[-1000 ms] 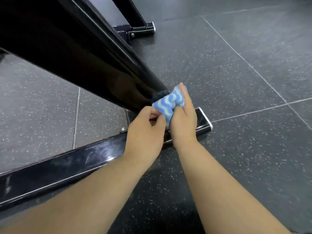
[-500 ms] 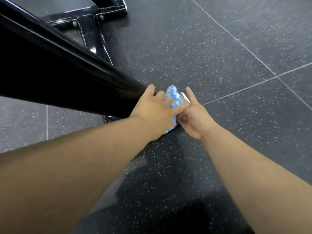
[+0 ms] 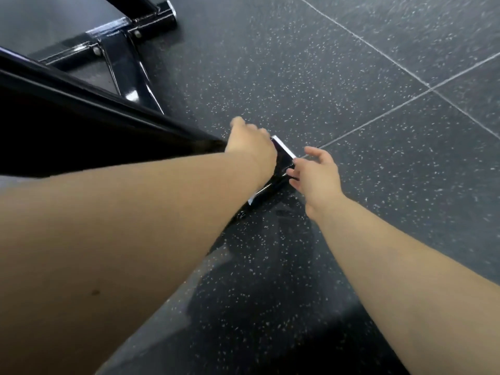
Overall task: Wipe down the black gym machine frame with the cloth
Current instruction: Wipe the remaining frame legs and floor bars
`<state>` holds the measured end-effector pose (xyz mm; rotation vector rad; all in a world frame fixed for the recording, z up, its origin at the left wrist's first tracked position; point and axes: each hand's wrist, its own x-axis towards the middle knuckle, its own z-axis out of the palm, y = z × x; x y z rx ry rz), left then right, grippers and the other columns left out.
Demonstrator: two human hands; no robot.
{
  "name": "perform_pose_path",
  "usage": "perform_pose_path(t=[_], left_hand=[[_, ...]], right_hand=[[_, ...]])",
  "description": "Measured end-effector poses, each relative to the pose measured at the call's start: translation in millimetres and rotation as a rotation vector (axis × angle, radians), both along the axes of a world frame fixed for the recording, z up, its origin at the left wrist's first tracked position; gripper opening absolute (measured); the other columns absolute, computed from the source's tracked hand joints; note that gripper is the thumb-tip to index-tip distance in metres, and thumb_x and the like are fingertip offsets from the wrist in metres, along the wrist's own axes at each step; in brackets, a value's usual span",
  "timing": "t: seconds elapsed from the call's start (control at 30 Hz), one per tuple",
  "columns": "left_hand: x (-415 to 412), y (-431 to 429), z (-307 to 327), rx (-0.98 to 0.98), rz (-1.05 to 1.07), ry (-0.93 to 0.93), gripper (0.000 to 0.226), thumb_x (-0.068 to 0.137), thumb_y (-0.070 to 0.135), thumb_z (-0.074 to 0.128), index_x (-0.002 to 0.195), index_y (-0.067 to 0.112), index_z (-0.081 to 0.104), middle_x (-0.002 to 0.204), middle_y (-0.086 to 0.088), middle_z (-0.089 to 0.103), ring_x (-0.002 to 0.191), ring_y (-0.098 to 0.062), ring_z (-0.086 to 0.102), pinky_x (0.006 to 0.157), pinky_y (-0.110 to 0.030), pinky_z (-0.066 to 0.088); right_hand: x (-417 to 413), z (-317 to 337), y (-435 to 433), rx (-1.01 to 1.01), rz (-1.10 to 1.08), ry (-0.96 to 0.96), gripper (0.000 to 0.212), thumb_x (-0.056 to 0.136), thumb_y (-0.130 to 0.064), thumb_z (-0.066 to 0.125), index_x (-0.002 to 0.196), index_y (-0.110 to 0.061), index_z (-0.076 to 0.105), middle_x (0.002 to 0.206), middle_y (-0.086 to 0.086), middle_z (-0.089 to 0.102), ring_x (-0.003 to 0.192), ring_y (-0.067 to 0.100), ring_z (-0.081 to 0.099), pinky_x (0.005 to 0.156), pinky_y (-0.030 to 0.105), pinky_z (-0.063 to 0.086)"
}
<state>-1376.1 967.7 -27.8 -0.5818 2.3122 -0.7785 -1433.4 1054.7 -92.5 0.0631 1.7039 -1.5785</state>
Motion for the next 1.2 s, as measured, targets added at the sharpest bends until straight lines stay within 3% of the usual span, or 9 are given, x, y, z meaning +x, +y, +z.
perform_pose_path(t=[0.2,0.33,0.4,0.47,0.57,0.73,0.8,0.97,1.2], left_hand=[[8.7,-13.5,78.2,0.069,0.191,-0.179,0.047,0.099,0.045,0.041,0.144,0.03,0.036,0.141,0.008,0.044,0.132,-0.023,0.039,0.109,-0.041,0.029],[-6.2,-35.7,53.0,0.187,0.4,-0.169,0.026,0.092,0.043,0.038,0.088,0.032,0.062,0.085,0.012,0.065,0.088,-0.021,0.061,0.073,-0.034,0.045],[-17.1,-44.3,24.0,0.289,0.425,-0.2,0.03,0.09,0.04,0.038,0.086,0.033,0.067,0.065,0.012,0.066,0.075,-0.02,0.061,0.069,-0.031,0.045],[-30.3,-42.2,-6.7,0.38,0.423,-0.135,0.031,0.093,0.041,0.035,0.103,0.036,0.064,0.085,0.008,0.069,0.088,-0.023,0.061,0.083,-0.032,0.045],[-35.3,-34.8,-28.7,0.24,0.27,-0.066,0.031,0.099,0.032,0.037,0.121,0.026,0.058,0.122,0.005,0.061,0.112,-0.025,0.057,0.076,-0.033,0.039],[22.3,-7.8,-2.0,0.008,-0.136,-0.081,0.032,0.096,0.03,0.046,0.127,0.022,0.05,0.129,-0.007,0.046,0.117,-0.029,0.044,0.079,-0.036,0.034],[57.2,-5.1,-2.6,-0.095,-0.362,-0.169,0.035,0.093,0.021,0.046,0.129,0.02,0.046,0.135,-0.01,0.037,0.118,-0.029,0.041,0.093,-0.037,0.034],[61.7,-3.9,-17.6,-0.214,-0.501,-0.245,0.064,0.102,0.034,0.03,0.152,0.012,-0.004,0.159,-0.015,0.001,0.143,-0.036,0.014,0.117,-0.045,0.01],[73.8,-5.4,-84.7,-0.27,-0.602,-0.237,0.062,0.101,0.023,0.015,0.147,-0.005,-0.016,0.157,-0.019,-0.019,0.145,-0.034,-0.014,0.112,-0.047,-0.015]], right_hand=[[3.8,19.3,-14.2,0.0,-0.015,-0.051,0.035,0.089,-0.001,0.049,0.115,-0.024,0.052,0.103,0.004,0.064,0.076,0.011,0.063,0.085,0.033,0.053],[-9.8,16.8,-9.1,0.006,0.017,0.009,0.034,0.089,-0.001,0.049,0.114,-0.024,0.054,0.107,0.001,0.063,0.075,0.009,0.064,0.083,0.03,0.055],[-19.7,10.0,3.4,0.007,0.004,-0.003,0.034,0.089,0.0,0.05,0.115,-0.022,0.054,0.104,0.001,0.063,0.072,0.01,0.062,0.073,0.025,0.053],[-30.2,-1.1,18.3,0.008,-0.02,-0.021,0.034,0.089,0.002,0.048,0.113,-0.022,0.054,0.098,0.001,0.065,0.071,0.012,0.06,0.068,0.024,0.05],[-31.1,-10.9,29.8,0.046,-0.04,-0.043,0.035,0.089,0.003,0.046,0.112,-0.021,0.054,0.092,0.001,0.065,0.071,0.013,0.059,0.068,0.025,0.049],[-11.5,-1.7,18.2,0.058,-0.042,-0.097,0.032,0.09,0.001,0.041,0.111,-0.02,0.054,0.092,0.001,0.065,0.07,0.011,0.06,0.078,0.029,0.05],[-5.5,8.6,4.7,0.036,-0.025,-0.09,0.031,0.089,0.0,0.041,0.108,-0.021,0.054,0.094,0.002,0.066,0.069,0.011,0.06,0.082,0.03,0.051],[-2.3,15.2,-3.3,0.025,0.029,-0.023,0.032,0.087,-0.001,0.044,0.107,-0.023,0.054,0.095,0.001,0.067,0.079,0.014,0.06,0.09,0.036,0.053],[-38.3,0.5,23.6,-0.033,-0.037,-0.065,0.032,0.091,0.0,0.037,0.112,-0.018,0.053,0.093,0.006,0.063,0.067,0.012,0.056,0.059,0.023,0.046]])
